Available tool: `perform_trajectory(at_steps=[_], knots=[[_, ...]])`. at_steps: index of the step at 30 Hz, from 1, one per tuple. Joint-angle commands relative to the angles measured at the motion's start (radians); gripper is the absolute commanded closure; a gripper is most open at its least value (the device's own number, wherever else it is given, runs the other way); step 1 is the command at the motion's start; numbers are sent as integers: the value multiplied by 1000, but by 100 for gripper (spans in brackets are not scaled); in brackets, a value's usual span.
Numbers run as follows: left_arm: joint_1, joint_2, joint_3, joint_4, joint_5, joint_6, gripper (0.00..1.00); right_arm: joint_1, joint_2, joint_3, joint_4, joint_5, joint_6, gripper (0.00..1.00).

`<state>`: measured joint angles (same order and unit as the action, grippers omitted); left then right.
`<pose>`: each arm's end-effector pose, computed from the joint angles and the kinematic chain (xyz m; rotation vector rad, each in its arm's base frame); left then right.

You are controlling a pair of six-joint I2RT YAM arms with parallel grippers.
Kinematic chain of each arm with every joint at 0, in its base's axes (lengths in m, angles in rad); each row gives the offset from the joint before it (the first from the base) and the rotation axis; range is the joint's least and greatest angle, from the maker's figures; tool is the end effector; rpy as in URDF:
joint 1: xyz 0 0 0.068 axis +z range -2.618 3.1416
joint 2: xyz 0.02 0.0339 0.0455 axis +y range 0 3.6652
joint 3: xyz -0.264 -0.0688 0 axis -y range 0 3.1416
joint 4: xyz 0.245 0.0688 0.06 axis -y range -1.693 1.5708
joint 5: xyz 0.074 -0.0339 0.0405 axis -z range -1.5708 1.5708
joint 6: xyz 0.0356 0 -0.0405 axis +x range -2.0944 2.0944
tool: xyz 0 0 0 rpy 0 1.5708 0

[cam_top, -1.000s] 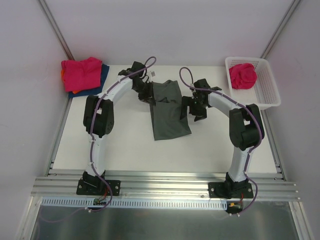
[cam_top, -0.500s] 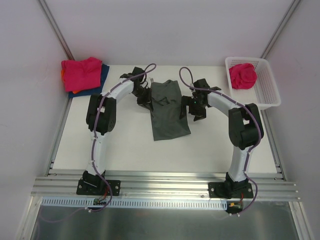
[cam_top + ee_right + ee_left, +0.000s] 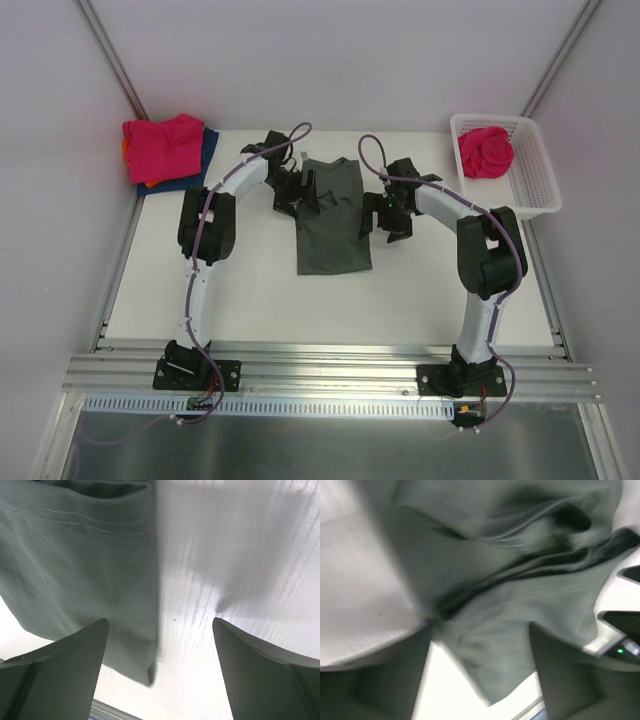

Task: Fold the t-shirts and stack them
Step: Fold the folded rectangular tshirt in 1/3 of the way

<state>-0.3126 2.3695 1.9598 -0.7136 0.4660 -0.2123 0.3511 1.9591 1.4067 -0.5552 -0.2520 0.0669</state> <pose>0.4742 -0.1701 0.1597 0.2836 2.7147 -0.7856 0.3805 0.1488 0.1833 -0.4627 2.6643 0.4672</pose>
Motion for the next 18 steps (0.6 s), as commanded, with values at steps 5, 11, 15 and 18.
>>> perform_trajectory(at_steps=[5,11,15,18], knots=[[4,-96,28,-17,-90,27,1,5,-60,3,8,-15,5,10],[4,-268,-27,-21,-153,17,1,14,-94,86,9,-7,7,10],[1,-383,-65,-23,-173,25,1,32,-72,161,12,-27,14,10],[6,-444,-113,-24,-204,36,1,52,-46,213,21,-56,22,10]])
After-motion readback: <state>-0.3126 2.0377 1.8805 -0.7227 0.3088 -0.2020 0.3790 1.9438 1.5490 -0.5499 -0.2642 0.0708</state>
